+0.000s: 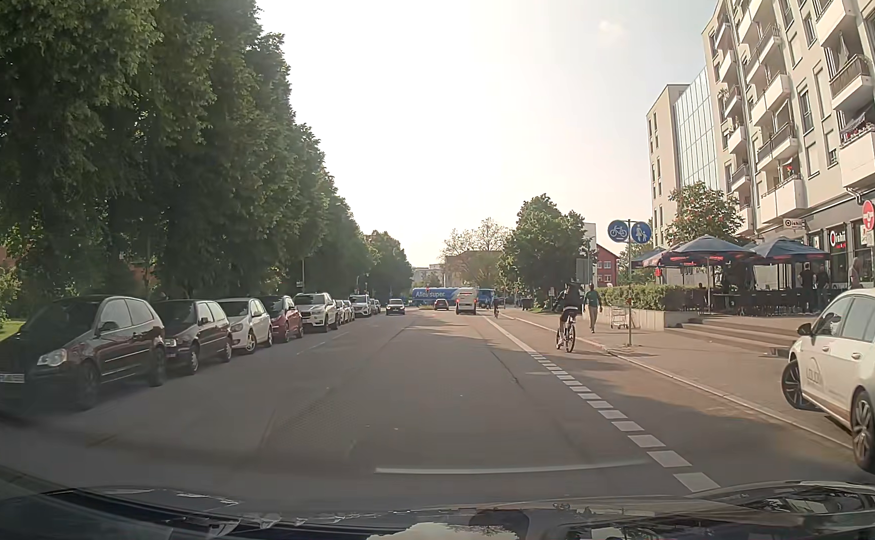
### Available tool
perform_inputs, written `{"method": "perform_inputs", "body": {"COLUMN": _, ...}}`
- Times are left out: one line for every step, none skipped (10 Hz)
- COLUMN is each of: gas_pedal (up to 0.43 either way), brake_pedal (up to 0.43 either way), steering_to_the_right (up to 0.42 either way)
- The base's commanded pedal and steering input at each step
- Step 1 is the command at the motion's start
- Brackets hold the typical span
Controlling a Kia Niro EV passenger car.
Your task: Follow the waypoints while adhering to traffic rules and regulations
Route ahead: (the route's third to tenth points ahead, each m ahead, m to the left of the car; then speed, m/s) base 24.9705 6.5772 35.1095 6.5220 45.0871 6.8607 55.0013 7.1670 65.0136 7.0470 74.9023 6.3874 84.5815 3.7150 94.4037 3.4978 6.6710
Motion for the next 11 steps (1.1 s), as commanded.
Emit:
{"method": "perform_inputs", "body": {"gas_pedal": 0.008, "brake_pedal": 0.0, "steering_to_the_right": 0.0}}
{"method": "perform_inputs", "body": {"gas_pedal": 0.008, "brake_pedal": 0.0, "steering_to_the_right": 0.0}}
{"method": "perform_inputs", "body": {"gas_pedal": 0.008, "brake_pedal": 0.0, "steering_to_the_right": 0.0}}
{"method": "perform_inputs", "body": {"gas_pedal": 0.008, "brake_pedal": 0.0, "steering_to_the_right": 0.0}}
{"method": "perform_inputs", "body": {"gas_pedal": 0.008, "brake_pedal": 0.0, "steering_to_the_right": 0.0}}
{"method": "perform_inputs", "body": {"gas_pedal": 0.02, "brake_pedal": 0.0, "steering_to_the_right": -0.001}}
{"method": "perform_inputs", "body": {"gas_pedal": 0.02, "brake_pedal": 0.0, "steering_to_the_right": 0.0}}
{"method": "perform_inputs", "body": {"gas_pedal": 0.028, "brake_pedal": 0.0, "steering_to_the_right": -0.001}}
{"method": "perform_inputs", "body": {"gas_pedal": 0.039, "brake_pedal": 0.0, "steering_to_the_right": -0.001}}
{"method": "perform_inputs", "body": {"gas_pedal": 0.047, "brake_pedal": 0.0, "steering_to_the_right": 0.0}}
{"method": "perform_inputs", "body": {"gas_pedal": 0.047, "brake_pedal": 0.0, "steering_to_the_right": 0.0}}
